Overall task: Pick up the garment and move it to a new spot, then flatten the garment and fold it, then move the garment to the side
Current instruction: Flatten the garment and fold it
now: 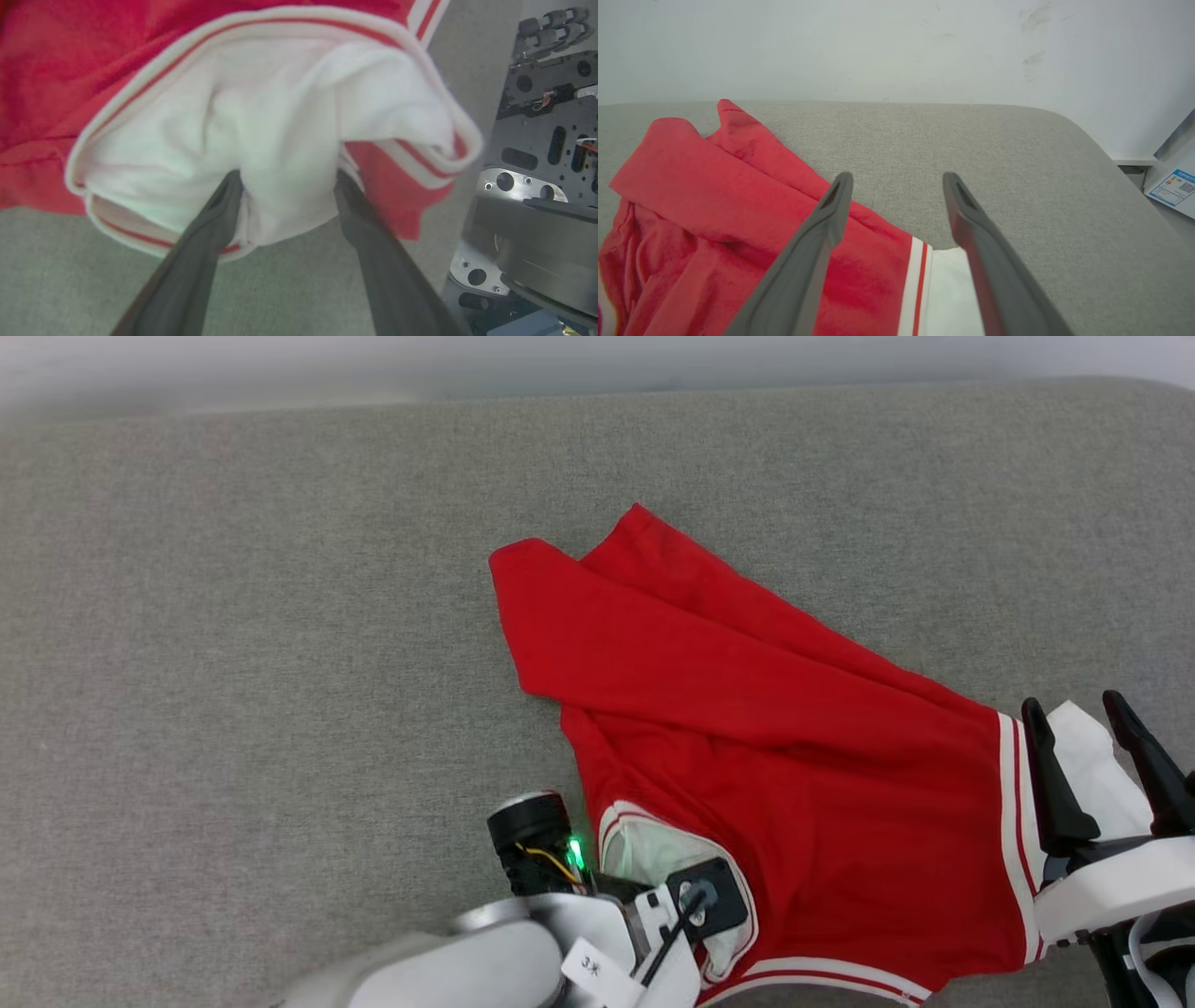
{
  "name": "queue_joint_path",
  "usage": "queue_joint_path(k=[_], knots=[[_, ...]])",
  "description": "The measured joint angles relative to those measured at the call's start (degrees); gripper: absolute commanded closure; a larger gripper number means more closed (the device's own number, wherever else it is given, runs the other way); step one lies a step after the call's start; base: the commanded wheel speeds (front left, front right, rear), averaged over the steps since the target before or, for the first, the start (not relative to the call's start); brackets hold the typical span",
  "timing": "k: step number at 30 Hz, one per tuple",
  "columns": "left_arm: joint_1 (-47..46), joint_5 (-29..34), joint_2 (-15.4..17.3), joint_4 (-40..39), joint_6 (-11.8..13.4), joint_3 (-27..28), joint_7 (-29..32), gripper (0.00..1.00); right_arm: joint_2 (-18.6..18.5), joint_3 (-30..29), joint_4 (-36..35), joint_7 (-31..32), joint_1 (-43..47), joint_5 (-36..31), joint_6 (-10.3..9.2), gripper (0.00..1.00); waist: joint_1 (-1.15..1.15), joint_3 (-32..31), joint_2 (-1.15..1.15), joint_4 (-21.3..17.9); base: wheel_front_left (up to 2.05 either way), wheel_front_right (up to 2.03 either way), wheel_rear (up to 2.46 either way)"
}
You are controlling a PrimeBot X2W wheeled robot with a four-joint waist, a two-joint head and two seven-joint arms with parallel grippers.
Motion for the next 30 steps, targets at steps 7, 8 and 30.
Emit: queue_joint_path(k=[7,8,30], knots=[[1.77,1.18,0.93,-2.83,0.0,0.14,2.91,1.0,0.15,0.12,1.37,-1.04,-1.07,-0.1,0.0,0.0,0.0,1.04,0.0,-0.82,0.0,0.0,0.0],[1.77,1.18,0.98,-2.81,0.0,0.13,2.79,1.0,0.16,0.03,1.52,-1.15,-1.07,-0.22,0.0,0.0,0.0,0.97,0.0,-0.76,0.0,0.0,0.0],[2.44,-2.37,7.94,4.98,7.56,9.38,-29.15,1.0,-0.11,-1.33,2.65,-1.03,2.35,-0.19,0.0,0.0,0.0,-5.98,0.0,6.3,0.0,0.0,0.0]])
